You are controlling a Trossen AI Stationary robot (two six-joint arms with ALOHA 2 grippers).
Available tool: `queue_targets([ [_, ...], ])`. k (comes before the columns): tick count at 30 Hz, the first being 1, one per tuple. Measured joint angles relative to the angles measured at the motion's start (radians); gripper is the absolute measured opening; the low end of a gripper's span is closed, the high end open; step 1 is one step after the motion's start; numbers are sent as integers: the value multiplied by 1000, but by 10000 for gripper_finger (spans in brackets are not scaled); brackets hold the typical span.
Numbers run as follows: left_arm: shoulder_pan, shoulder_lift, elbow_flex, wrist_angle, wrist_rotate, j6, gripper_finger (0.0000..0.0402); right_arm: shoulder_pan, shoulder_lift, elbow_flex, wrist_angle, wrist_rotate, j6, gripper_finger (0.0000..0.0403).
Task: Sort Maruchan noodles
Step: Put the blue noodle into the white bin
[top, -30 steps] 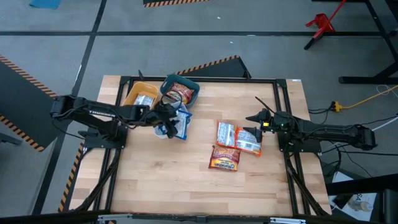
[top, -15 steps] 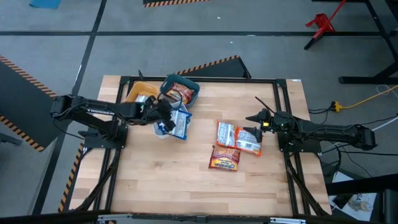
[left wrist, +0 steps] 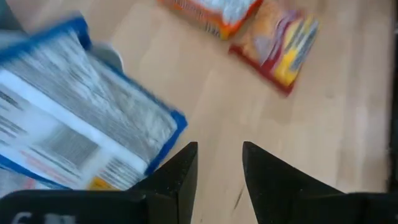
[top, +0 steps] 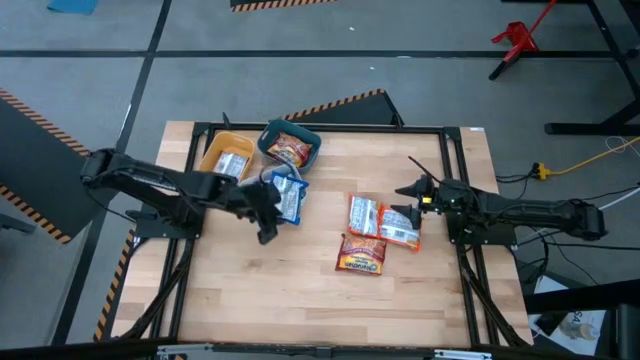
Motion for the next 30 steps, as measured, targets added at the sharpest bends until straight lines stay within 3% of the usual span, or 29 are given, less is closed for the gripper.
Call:
queue_targets([
  [9, -83, 204, -1, 167, -201, -27, 111, 0, 39, 0, 0, 1, 0, 296],
  [14, -82, 309, 0, 187, -207, -64, 111, 0, 42, 0, 0, 0, 0, 296],
  [25, -82, 297, 3, -15, -233, -210, 111, 0, 49, 0, 0, 0, 0, 296],
  [30, -82, 297, 3, -34, -267, -215, 111, 0, 49, 0, 0, -1, 0, 296],
])
